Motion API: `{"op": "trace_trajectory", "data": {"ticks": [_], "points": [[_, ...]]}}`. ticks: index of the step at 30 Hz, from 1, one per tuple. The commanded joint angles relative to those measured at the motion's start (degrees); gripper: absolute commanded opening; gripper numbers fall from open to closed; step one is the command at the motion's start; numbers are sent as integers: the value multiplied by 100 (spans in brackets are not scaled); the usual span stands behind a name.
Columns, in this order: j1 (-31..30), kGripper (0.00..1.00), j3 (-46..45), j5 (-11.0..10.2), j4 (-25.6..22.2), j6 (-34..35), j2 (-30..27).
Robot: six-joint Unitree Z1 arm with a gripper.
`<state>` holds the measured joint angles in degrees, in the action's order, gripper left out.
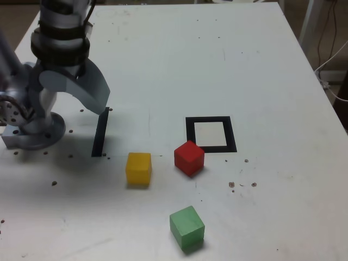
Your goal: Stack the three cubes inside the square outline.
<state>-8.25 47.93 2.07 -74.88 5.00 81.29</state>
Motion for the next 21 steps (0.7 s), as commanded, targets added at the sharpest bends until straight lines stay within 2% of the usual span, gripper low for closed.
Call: {"op": "trace_trajectory", "data": {"ticks": [1, 16, 21], "points": [[7, 100, 6, 11, -14, 0, -17], [6, 100, -1, 36, 442, -25, 323], [-64, 100, 197, -40, 516, -26, 435]]}}
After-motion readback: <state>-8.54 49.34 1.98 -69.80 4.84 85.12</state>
